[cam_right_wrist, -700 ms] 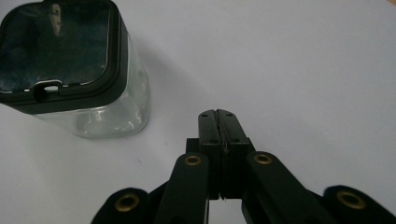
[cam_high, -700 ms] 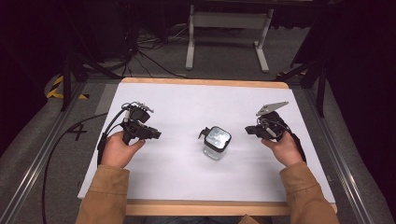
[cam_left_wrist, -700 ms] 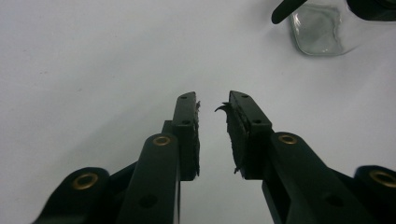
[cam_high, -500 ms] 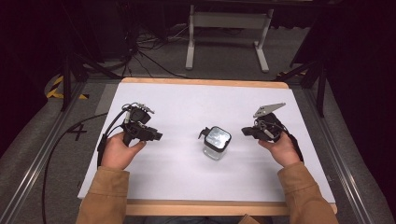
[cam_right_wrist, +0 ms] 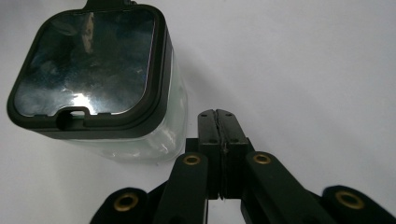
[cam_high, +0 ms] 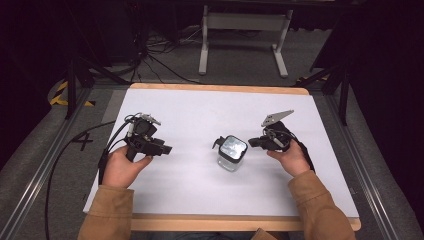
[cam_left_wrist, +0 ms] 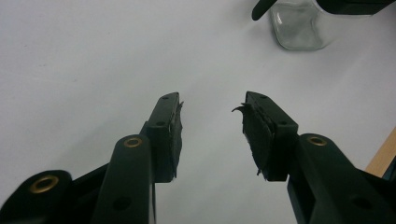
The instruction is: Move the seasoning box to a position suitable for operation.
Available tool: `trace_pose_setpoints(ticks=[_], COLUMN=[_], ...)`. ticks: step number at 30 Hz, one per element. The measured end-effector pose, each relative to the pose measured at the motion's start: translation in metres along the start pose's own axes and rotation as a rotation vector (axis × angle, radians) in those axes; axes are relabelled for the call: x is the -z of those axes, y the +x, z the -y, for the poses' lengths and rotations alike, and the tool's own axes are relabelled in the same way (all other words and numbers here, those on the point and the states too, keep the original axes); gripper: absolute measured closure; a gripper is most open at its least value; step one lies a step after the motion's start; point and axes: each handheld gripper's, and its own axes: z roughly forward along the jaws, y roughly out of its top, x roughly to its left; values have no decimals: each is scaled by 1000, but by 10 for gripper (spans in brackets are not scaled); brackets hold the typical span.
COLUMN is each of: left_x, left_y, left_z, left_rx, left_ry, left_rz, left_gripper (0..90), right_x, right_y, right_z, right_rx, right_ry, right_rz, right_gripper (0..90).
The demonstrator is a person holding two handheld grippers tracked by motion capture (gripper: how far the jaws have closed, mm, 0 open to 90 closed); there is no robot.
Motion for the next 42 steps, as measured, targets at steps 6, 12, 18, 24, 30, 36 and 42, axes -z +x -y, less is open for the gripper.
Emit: trace_pose_setpoints(ticks=[6, 12, 18, 24, 30, 36, 42], left_x=[2, 2, 0, -4, -10, -15, -21], left_y=[-1, -1, -1, -3, -6, -9, -11], left_z=[4, 5, 3, -3, -11, -20, -28], left_rx=[10, 10, 3, -13, -31, -55, -79], left_ry=[-1, 6, 10, 12, 24, 28, 41], left_rz=[-11, -17, -13, -3, 7, 21, 33], left_gripper=[564, 559, 555, 553, 552, 552, 552], right_x=[-12, -19, -21, -21, -17, -15, -14], right_y=[2, 2, 2, 3, 10, 21, 32], right_z=[-2, -2, 1, 6, 9, 12, 14], right_rx=[26, 31, 15, -6, 1, 22, 46], right_ry=[-5, 10, 30, 47, 62, 83, 103], right_rz=[-31, -62, -78, -90, -102, -117, -122], right_gripper=[899, 899, 899, 900, 900, 900, 900])
